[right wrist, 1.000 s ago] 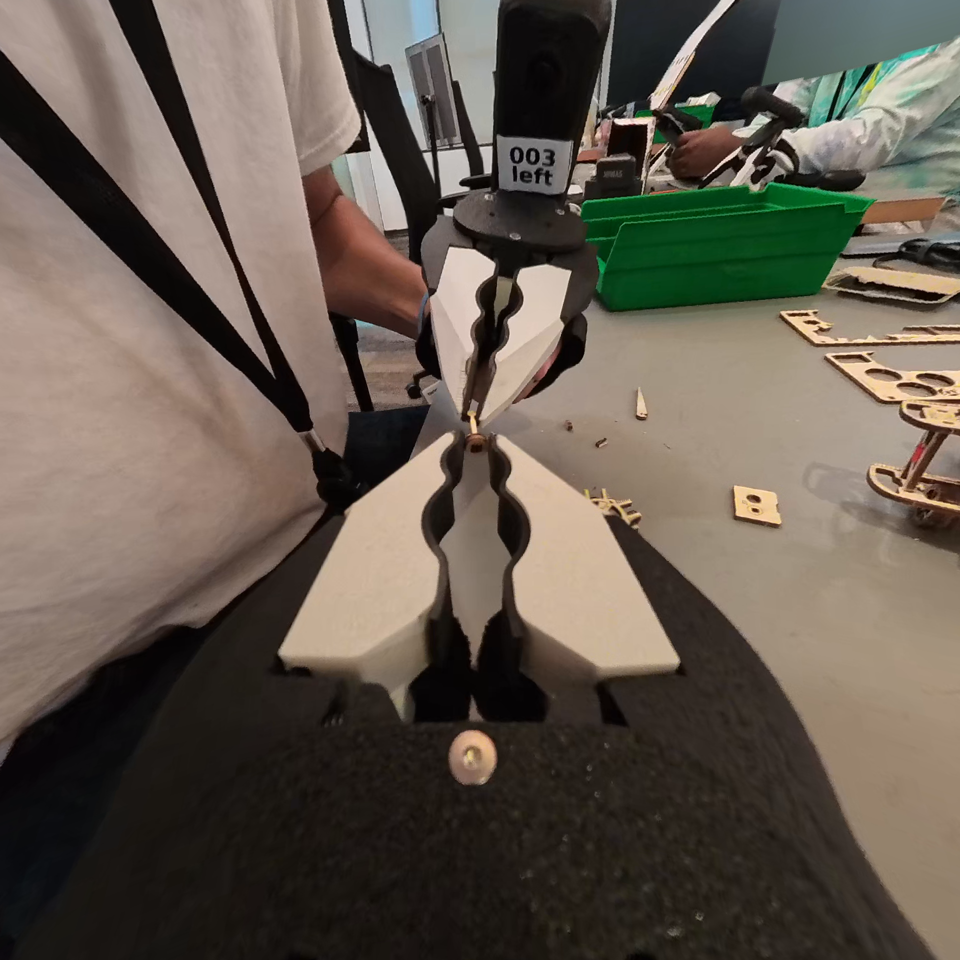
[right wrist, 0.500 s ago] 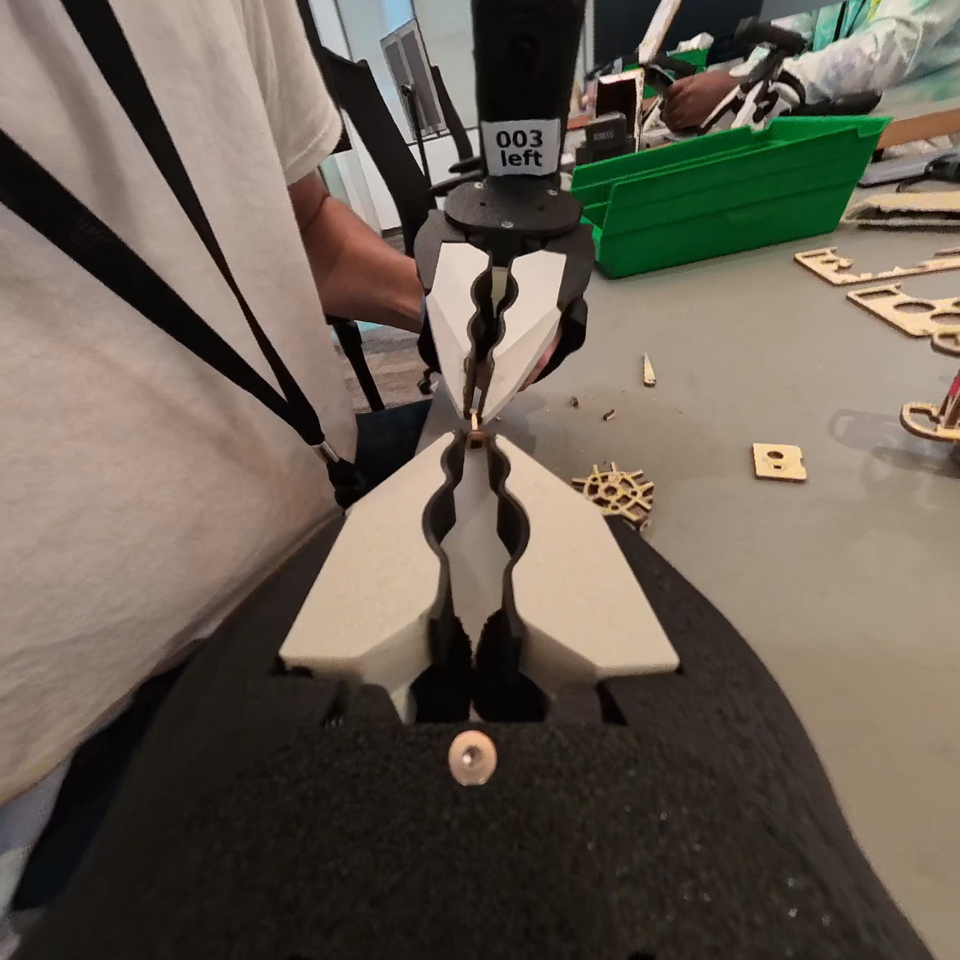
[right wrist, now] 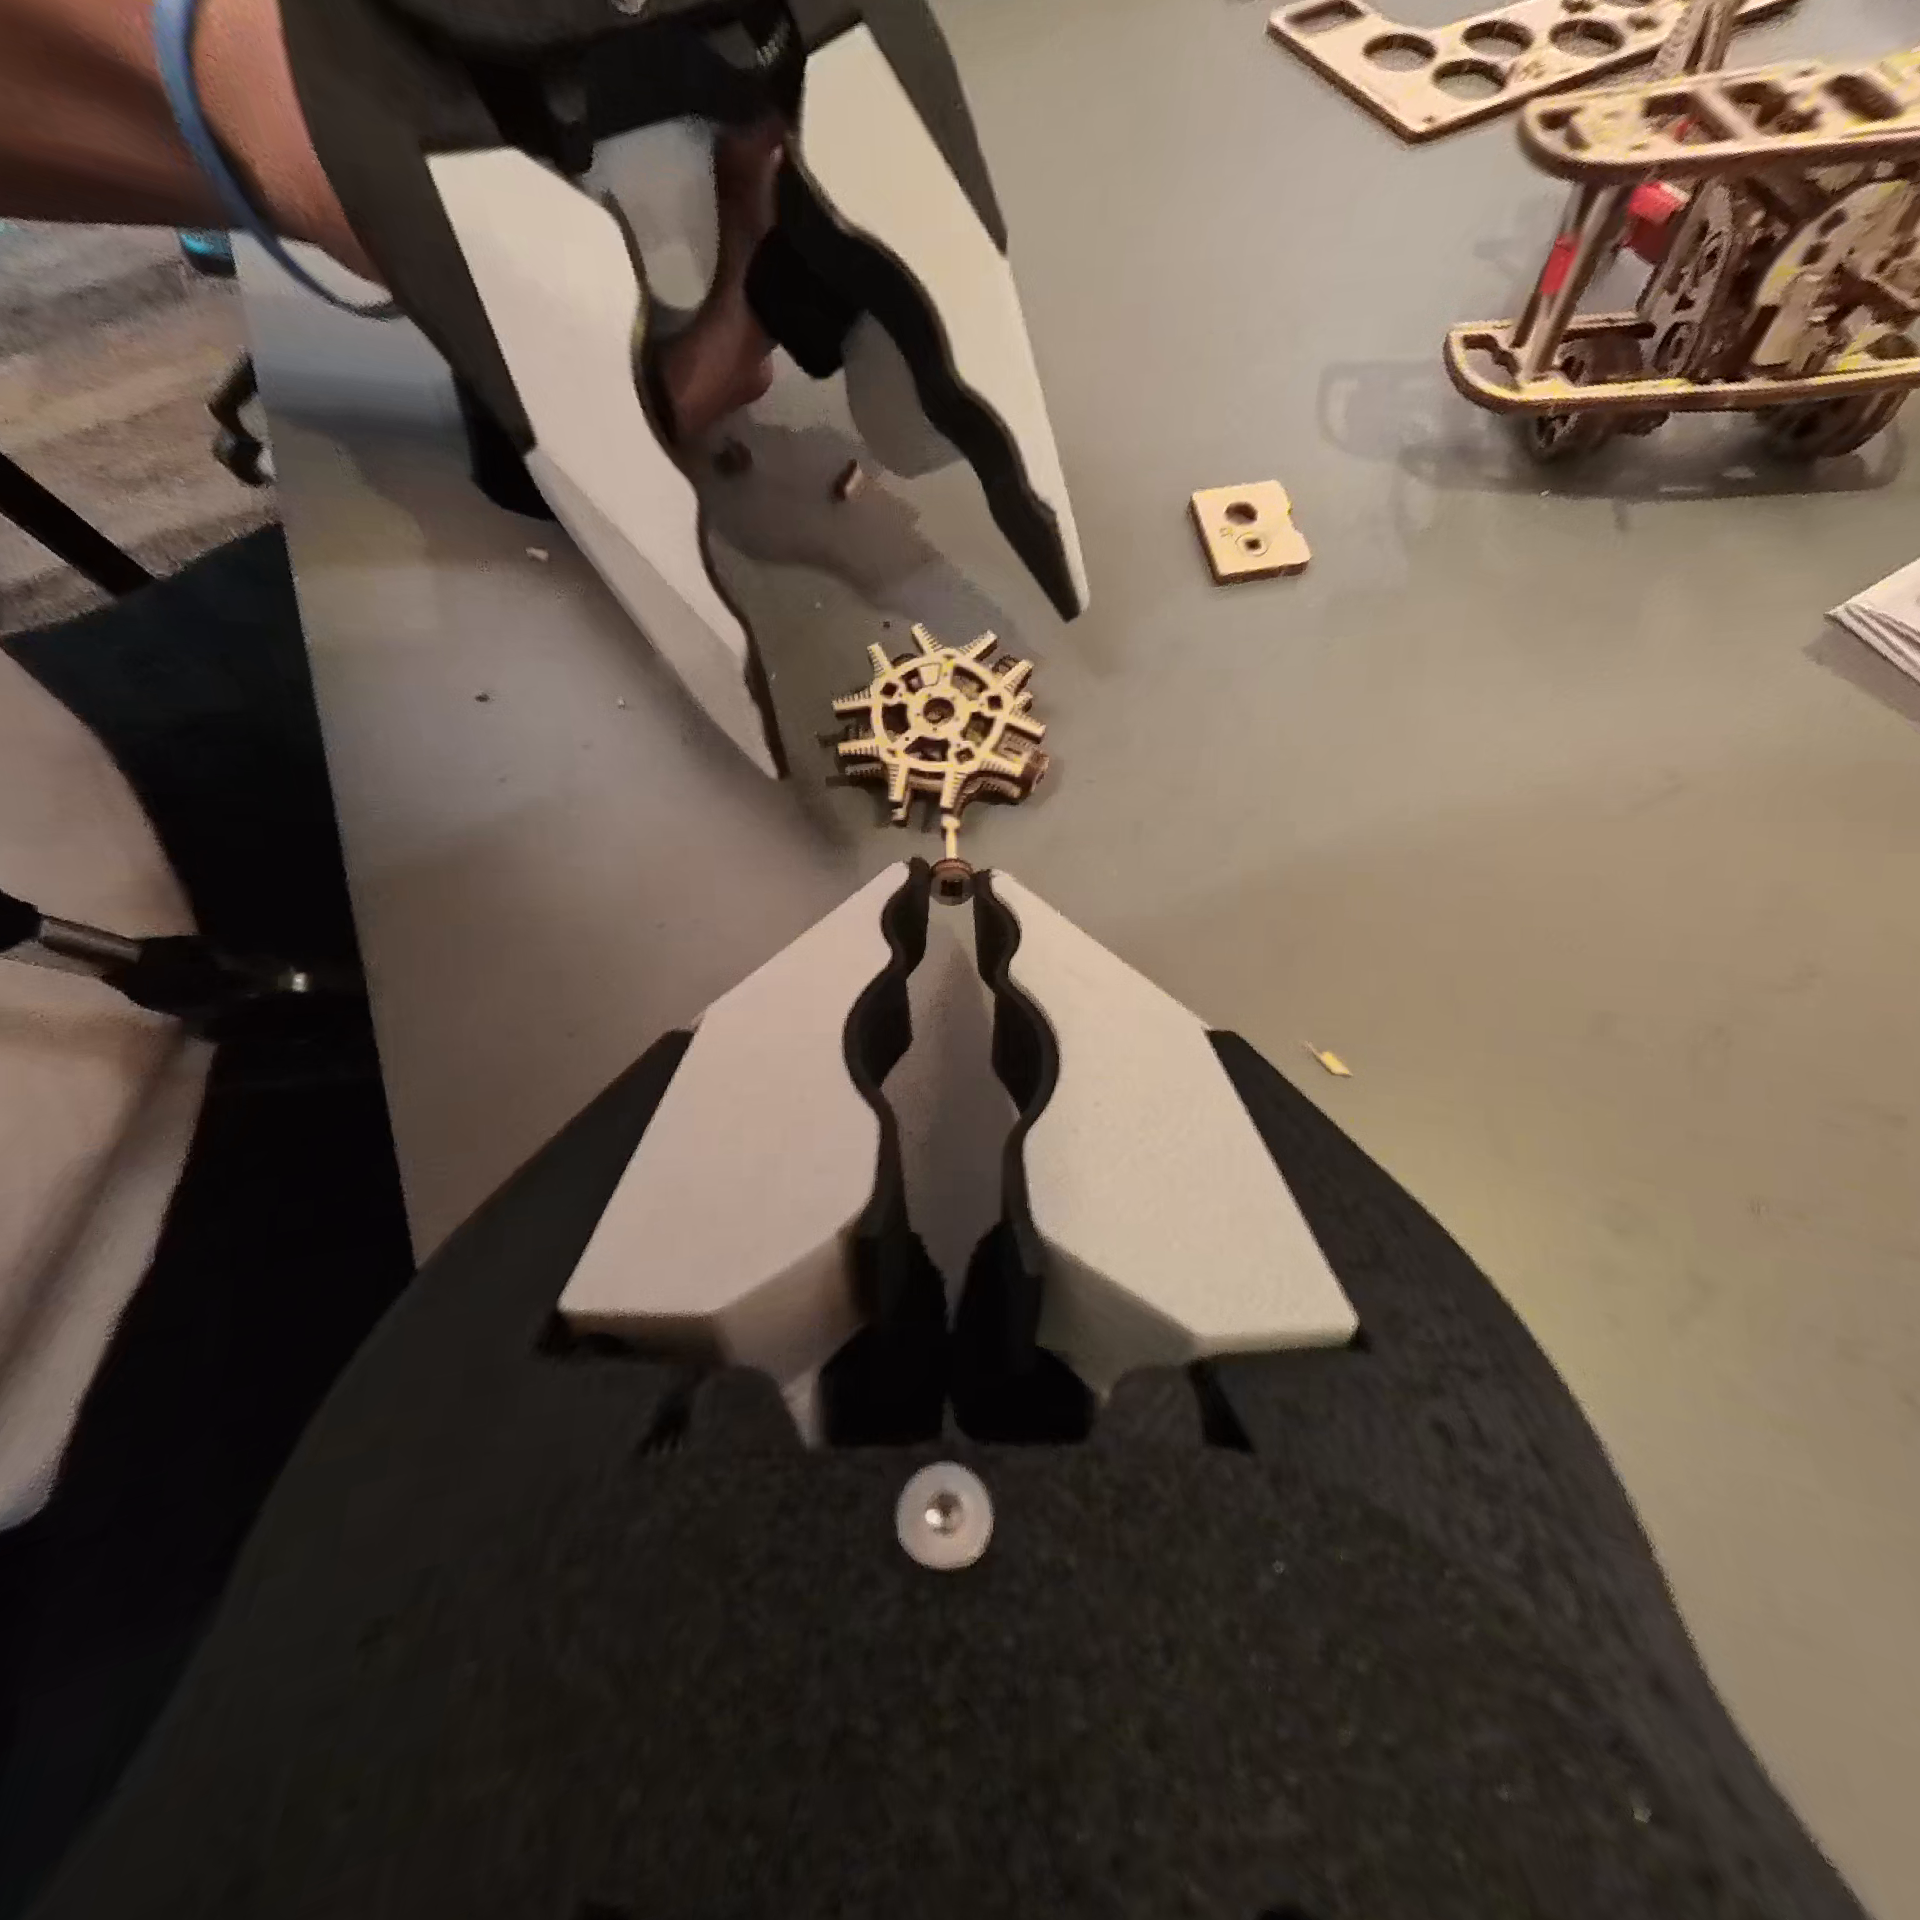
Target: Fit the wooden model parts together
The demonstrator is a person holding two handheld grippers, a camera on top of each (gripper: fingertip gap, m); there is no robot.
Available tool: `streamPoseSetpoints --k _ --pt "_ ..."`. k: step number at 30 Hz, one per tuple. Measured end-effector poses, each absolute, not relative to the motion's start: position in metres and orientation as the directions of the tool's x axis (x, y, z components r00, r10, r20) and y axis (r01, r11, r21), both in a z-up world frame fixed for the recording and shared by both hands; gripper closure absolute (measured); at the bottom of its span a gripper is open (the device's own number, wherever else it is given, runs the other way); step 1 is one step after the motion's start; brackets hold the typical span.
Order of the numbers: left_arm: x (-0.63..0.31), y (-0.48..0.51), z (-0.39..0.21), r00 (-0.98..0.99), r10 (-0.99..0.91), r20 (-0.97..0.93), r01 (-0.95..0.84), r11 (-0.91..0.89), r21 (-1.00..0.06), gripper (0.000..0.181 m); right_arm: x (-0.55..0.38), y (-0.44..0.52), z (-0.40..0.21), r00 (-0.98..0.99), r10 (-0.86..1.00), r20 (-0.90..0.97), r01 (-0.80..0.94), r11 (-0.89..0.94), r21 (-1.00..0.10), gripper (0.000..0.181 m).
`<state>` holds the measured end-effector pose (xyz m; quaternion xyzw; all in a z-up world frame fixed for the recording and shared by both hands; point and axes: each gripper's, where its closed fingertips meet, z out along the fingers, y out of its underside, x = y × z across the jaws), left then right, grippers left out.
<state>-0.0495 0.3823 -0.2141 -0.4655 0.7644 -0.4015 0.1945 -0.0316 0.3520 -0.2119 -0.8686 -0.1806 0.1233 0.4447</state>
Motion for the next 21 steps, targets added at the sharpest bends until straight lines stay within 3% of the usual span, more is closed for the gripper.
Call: streamPoseSetpoints --k 11,21 --pt "-0.047 0.381 -0.232 -0.558 -0.828 0.055 -0.584 0.344 -0.736 0.127 -0.041 0.358 -0.222 0.918 0.396 -0.023 0.225 -0.567 -0.792 0.174" --pt "-0.046 0.383 -0.231 -0.517 -0.852 0.083 -0.606 0.296 -0.738 0.133 -0.041 0.366 -0.218 0.964 0.230 -0.131 0.033 -0.596 -0.802 0.174"
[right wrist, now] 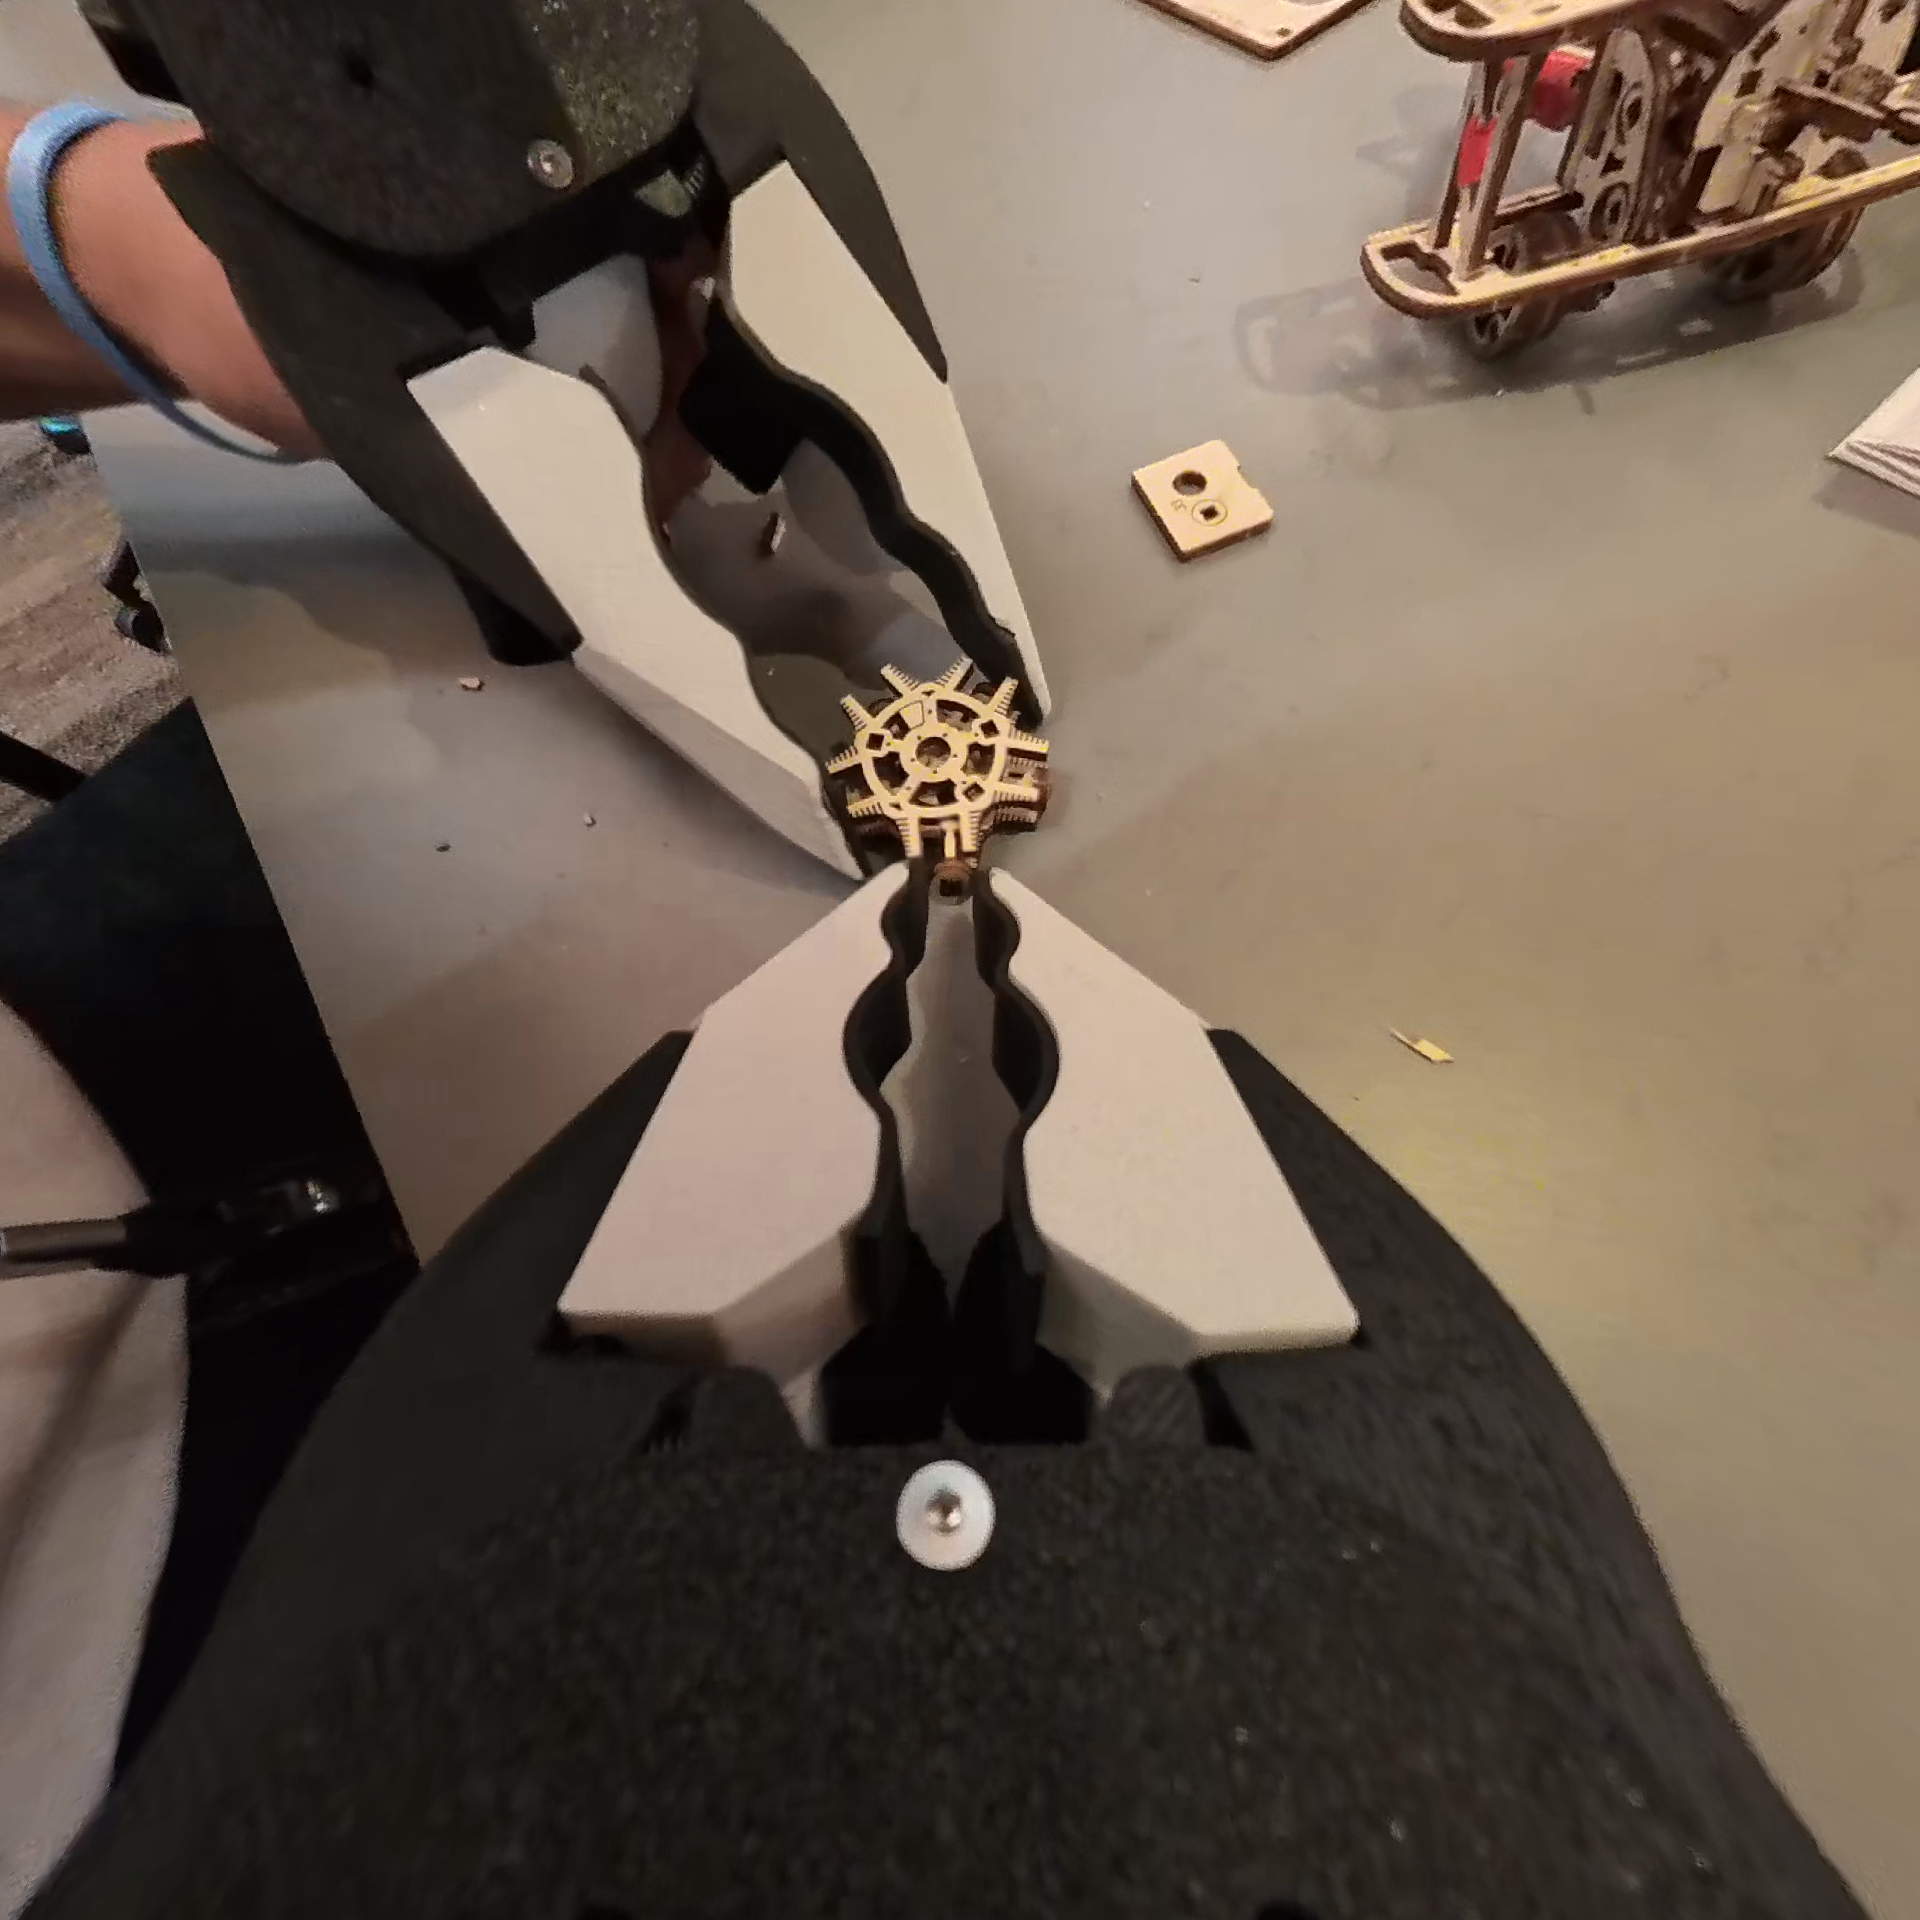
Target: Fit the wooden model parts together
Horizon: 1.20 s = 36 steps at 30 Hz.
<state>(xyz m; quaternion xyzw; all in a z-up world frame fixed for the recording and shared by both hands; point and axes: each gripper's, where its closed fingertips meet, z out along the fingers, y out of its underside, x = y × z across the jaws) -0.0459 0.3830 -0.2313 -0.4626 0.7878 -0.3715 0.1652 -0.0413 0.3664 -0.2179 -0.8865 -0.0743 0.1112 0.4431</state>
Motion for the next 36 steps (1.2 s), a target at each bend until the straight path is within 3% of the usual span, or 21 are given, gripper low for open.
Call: streamPoseSetpoints --k 15,36 --pt "-0.044 0.386 -0.219 -0.451 -0.839 0.305 -0.662 0.085 -0.745 0.133 -0.039 0.372 -0.208 0.958 0.225 -0.180 -0.025 -0.557 -0.830 0.174" --pt "-0.044 0.386 -0.213 -0.457 -0.821 0.341 -0.649 0.046 -0.760 0.134 -0.043 0.377 -0.205 0.948 0.263 -0.180 -0.010 -0.541 -0.841 0.174"
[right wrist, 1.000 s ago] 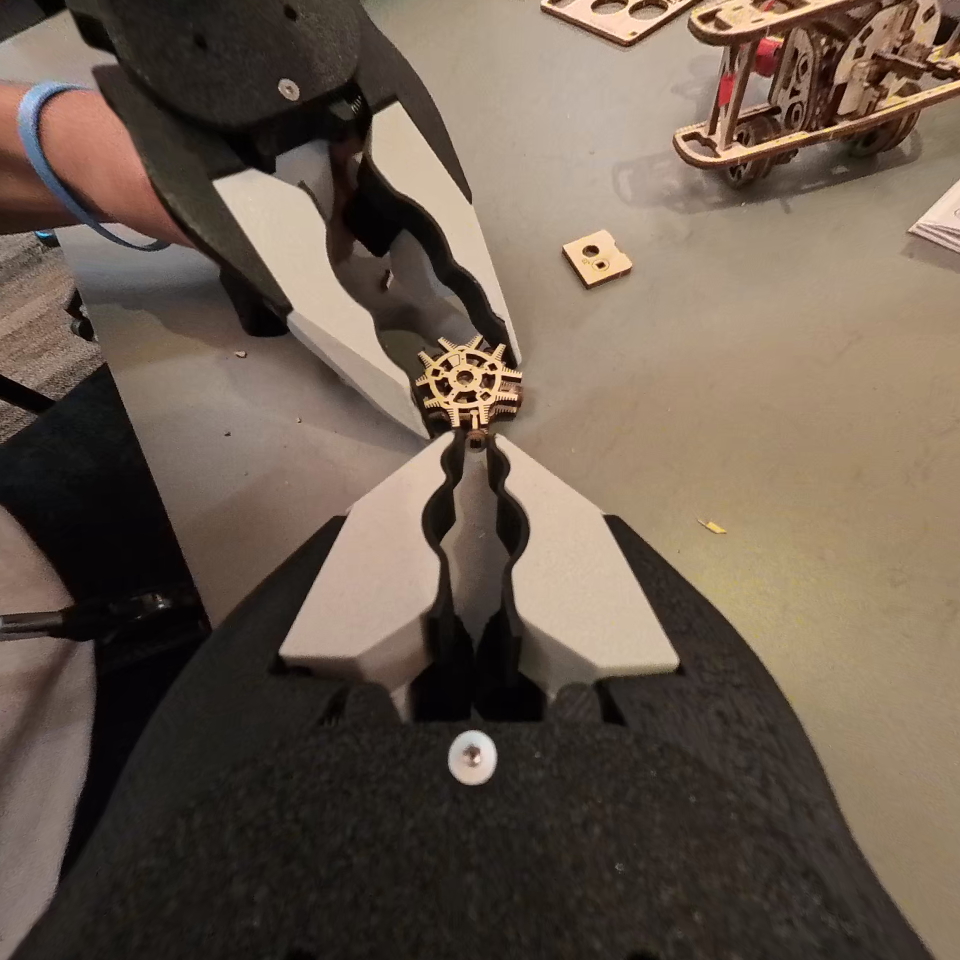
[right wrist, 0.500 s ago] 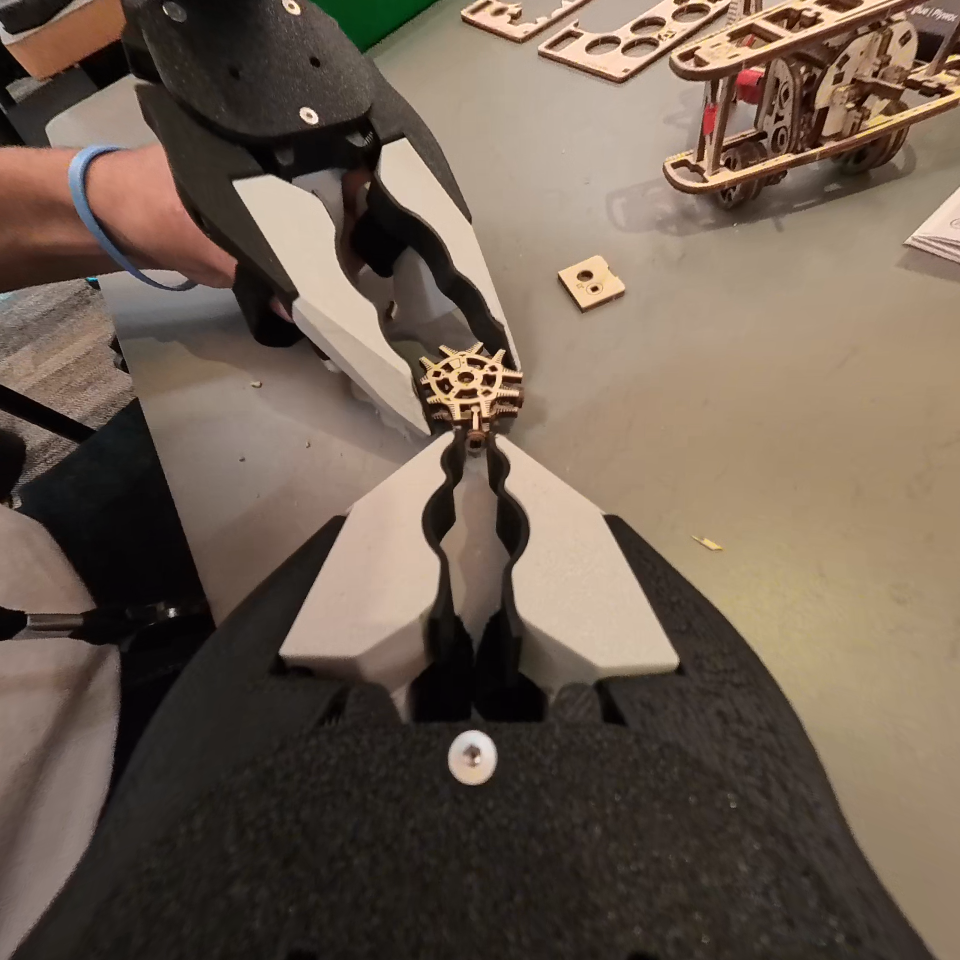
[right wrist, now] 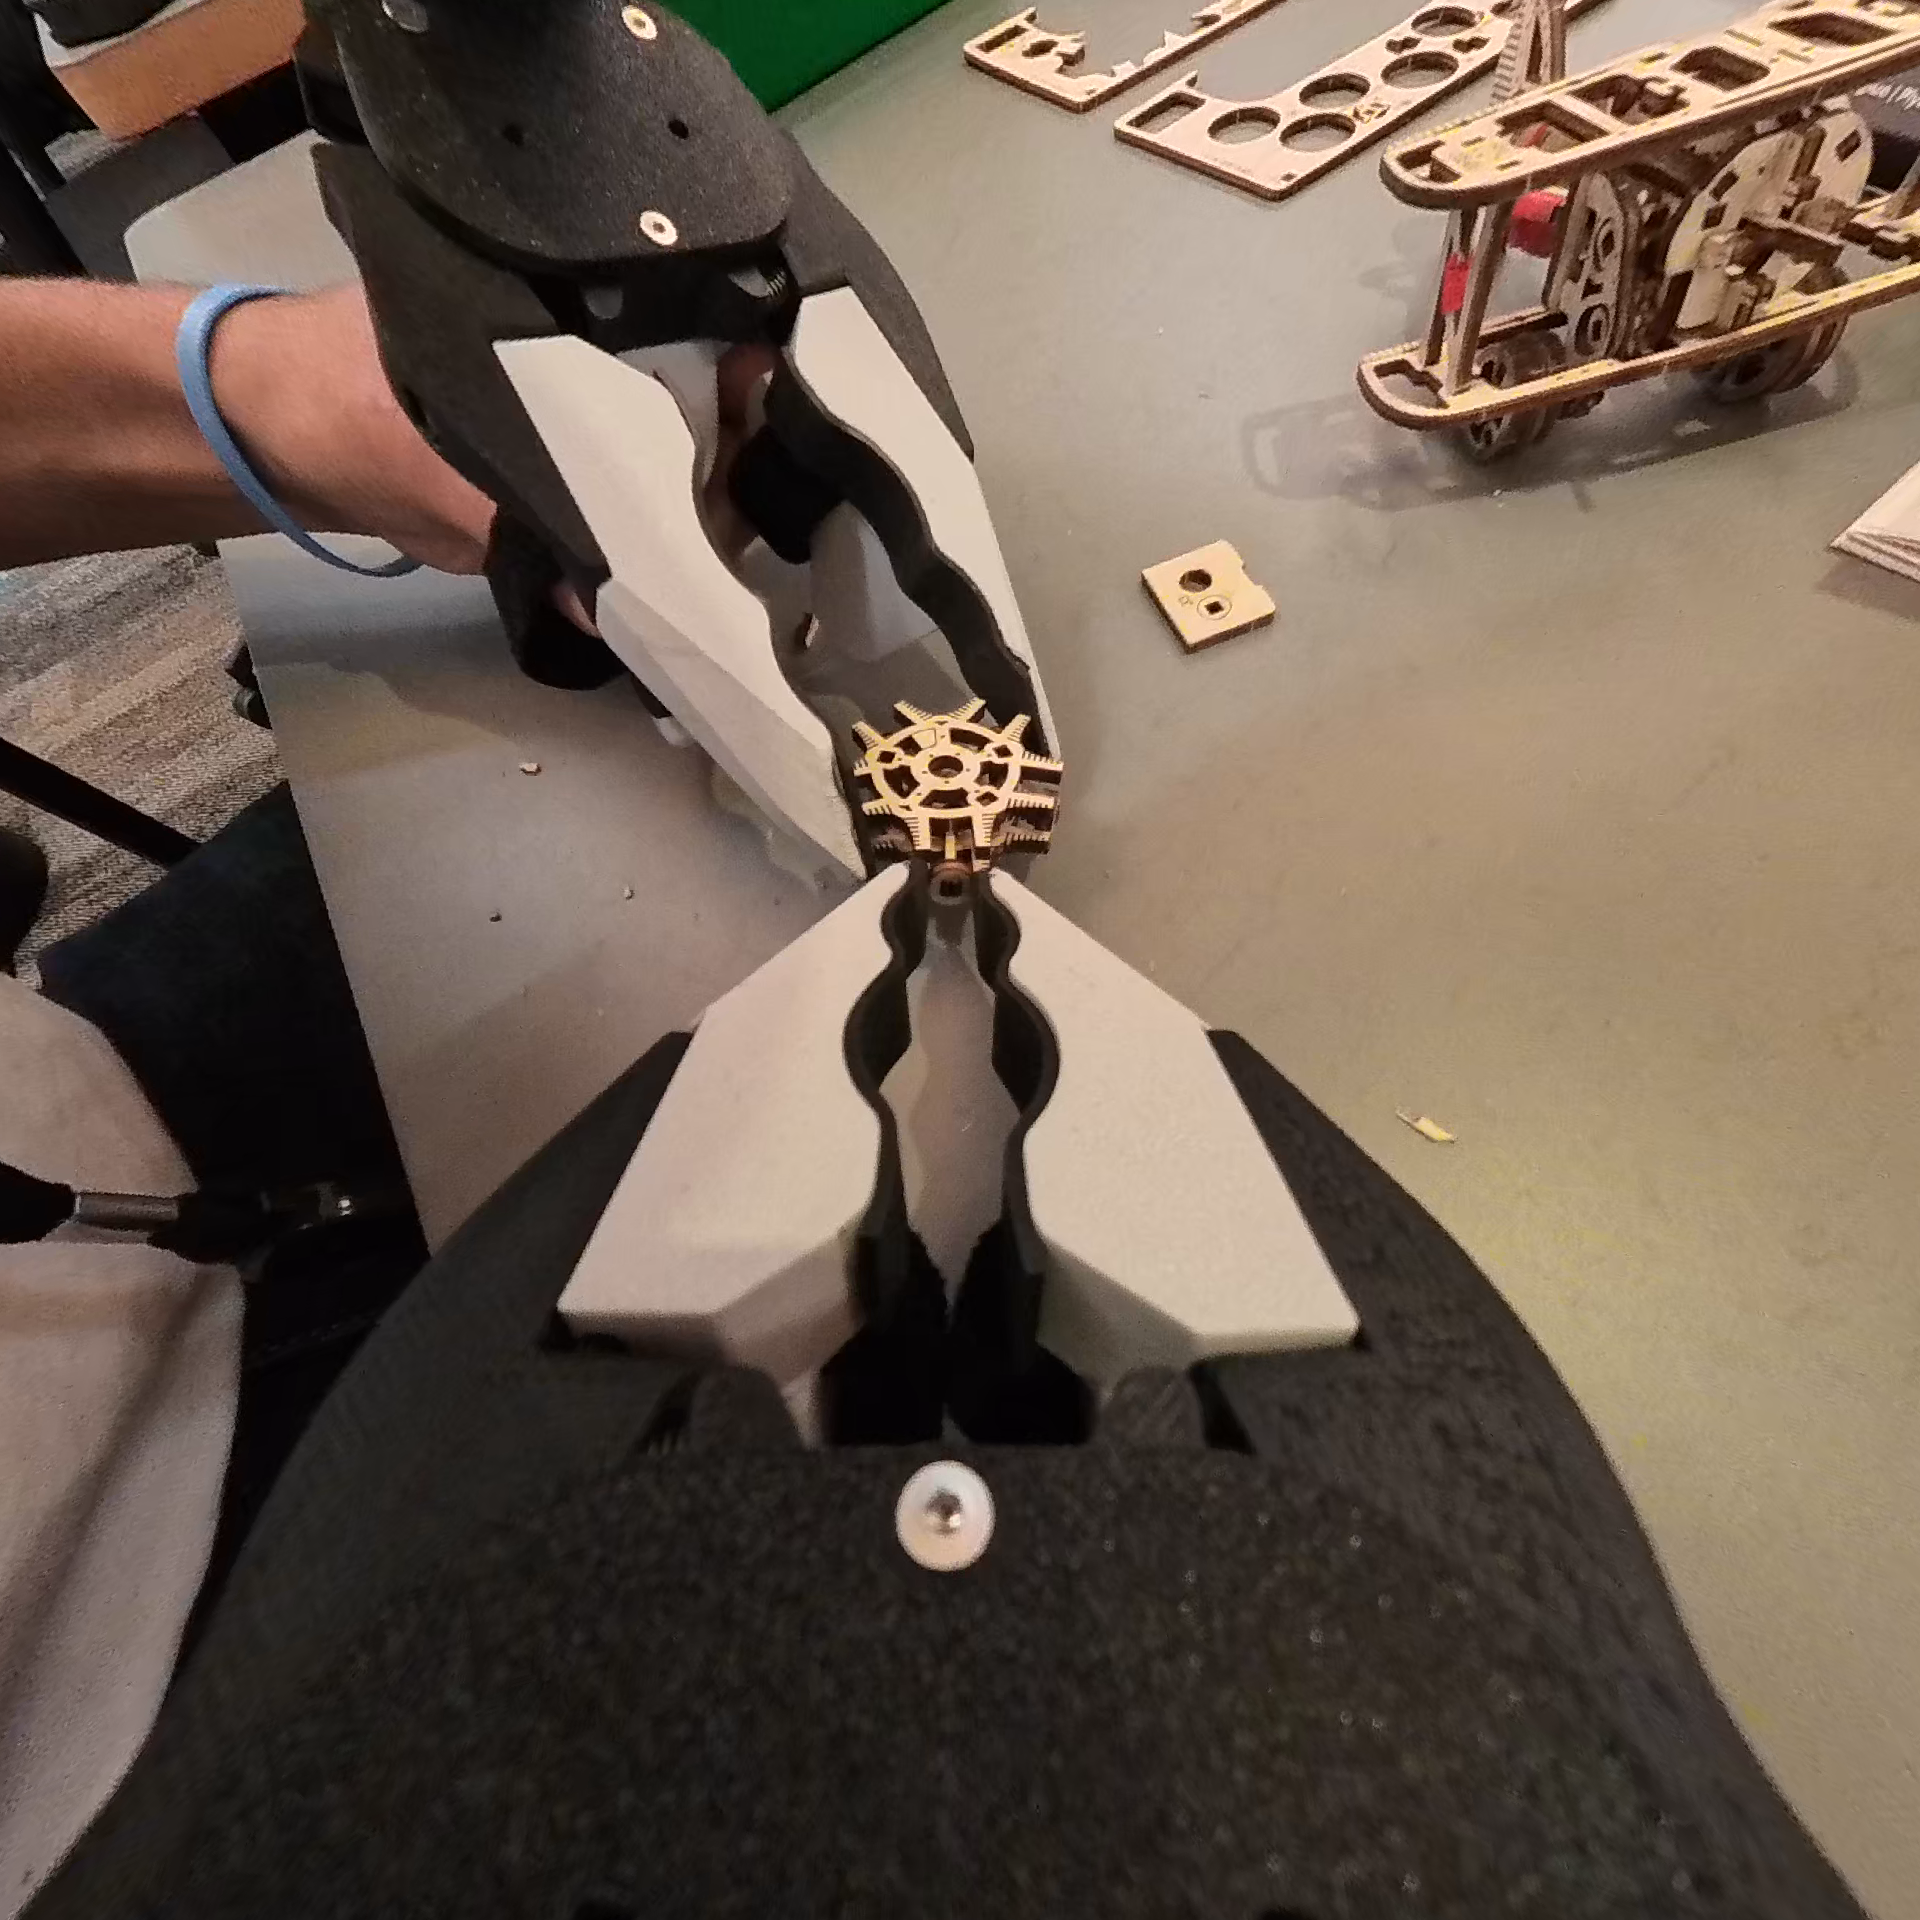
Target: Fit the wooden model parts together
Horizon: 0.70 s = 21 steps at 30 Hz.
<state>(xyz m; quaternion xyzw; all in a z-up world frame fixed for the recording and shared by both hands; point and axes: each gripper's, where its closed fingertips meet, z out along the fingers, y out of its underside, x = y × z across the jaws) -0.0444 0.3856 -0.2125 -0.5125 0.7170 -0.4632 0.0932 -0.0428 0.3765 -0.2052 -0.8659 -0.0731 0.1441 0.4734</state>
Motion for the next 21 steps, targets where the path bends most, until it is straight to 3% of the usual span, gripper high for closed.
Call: streamPoseSetpoints --k 9,21 --pt "-0.043 0.387 -0.211 -0.450 -0.820 0.354 -0.647 0.026 -0.762 0.134 -0.041 0.378 -0.203 0.950 0.212 -0.229 -0.083 -0.536 -0.840 0.174" --pt "-0.042 0.388 -0.198 -0.450 -0.779 0.436 -0.629 -0.070 -0.774 0.134 -0.039 0.380 -0.189 0.959 0.226 -0.169 -0.052 -0.448 -0.892 0.174"
